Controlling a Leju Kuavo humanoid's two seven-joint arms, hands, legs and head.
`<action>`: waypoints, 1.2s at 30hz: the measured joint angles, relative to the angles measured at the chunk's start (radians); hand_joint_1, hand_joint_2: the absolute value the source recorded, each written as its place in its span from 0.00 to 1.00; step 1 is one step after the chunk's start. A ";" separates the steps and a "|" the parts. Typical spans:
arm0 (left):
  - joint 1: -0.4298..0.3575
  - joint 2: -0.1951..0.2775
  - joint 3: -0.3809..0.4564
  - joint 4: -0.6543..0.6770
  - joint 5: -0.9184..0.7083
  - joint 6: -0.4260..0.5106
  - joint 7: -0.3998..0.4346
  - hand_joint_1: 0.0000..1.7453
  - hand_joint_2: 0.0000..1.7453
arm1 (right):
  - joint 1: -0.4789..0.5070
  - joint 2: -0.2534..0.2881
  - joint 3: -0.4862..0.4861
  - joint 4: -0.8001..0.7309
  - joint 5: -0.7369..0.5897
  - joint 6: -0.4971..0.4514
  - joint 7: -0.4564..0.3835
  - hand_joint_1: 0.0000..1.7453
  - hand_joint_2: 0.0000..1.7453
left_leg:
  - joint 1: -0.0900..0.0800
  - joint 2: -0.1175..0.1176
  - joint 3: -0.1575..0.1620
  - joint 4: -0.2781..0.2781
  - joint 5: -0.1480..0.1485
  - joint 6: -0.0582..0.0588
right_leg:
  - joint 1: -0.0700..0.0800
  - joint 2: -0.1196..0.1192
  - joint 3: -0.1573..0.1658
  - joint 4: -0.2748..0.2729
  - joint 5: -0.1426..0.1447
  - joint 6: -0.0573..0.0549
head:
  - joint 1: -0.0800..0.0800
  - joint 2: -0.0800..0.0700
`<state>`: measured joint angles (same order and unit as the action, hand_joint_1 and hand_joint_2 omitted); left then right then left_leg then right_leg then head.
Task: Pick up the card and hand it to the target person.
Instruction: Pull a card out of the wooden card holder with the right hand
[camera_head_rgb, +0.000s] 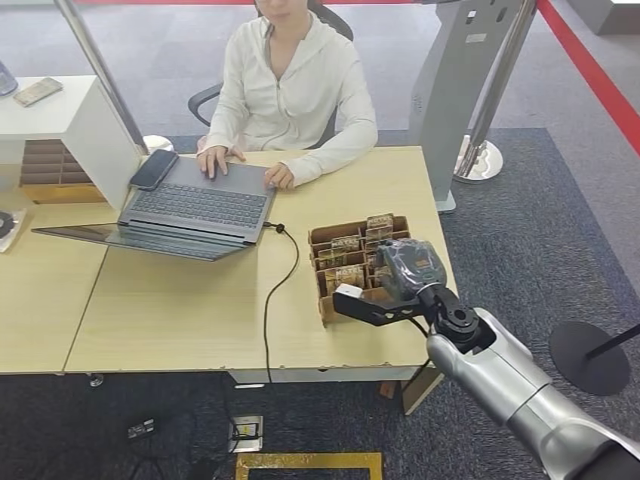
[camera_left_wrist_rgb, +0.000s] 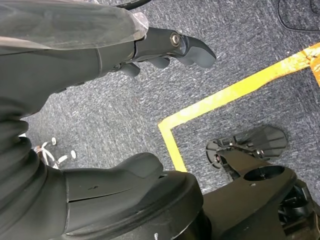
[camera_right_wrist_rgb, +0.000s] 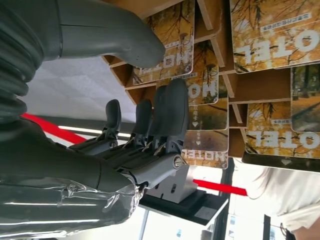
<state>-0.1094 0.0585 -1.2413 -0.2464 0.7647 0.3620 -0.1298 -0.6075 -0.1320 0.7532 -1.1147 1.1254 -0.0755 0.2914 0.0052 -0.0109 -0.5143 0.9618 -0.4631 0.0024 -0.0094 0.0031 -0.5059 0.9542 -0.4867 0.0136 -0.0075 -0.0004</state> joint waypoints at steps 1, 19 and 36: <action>0.000 0.000 0.000 0.000 0.000 0.000 0.000 0.00 1.00 | -0.002 0.000 0.000 0.002 0.000 0.001 0.004 0.57 1.00 | 0.000 0.000 0.000 0.000 0.000 0.000 | 0.000 0.000 0.000 0.000 0.000 0.000 | 0.000 0.000; 0.000 -0.007 0.000 0.000 0.006 0.001 0.015 0.00 1.00 | -0.019 0.002 0.005 0.024 0.000 0.025 0.071 0.55 1.00 | 0.000 0.000 0.000 0.000 0.000 0.000 | 0.000 0.000 0.000 0.000 0.000 0.000 | 0.000 0.000; 0.000 -0.013 0.000 0.000 0.000 0.003 0.014 0.00 1.00 | -0.031 0.012 0.022 0.040 0.017 0.052 0.104 0.66 1.00 | 0.000 0.000 0.000 0.000 0.000 0.000 | 0.000 0.000 0.000 0.000 0.000 0.000 | 0.000 0.000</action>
<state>-0.1098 0.0455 -1.2413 -0.2464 0.7646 0.3650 -0.1160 -0.6381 -0.1202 0.7751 -1.0745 1.1428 -0.0236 0.3958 0.0052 -0.0111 -0.5142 0.9619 -0.4631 0.0024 -0.0093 0.0029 -0.5055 0.9542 -0.4865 0.0139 -0.0073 -0.0004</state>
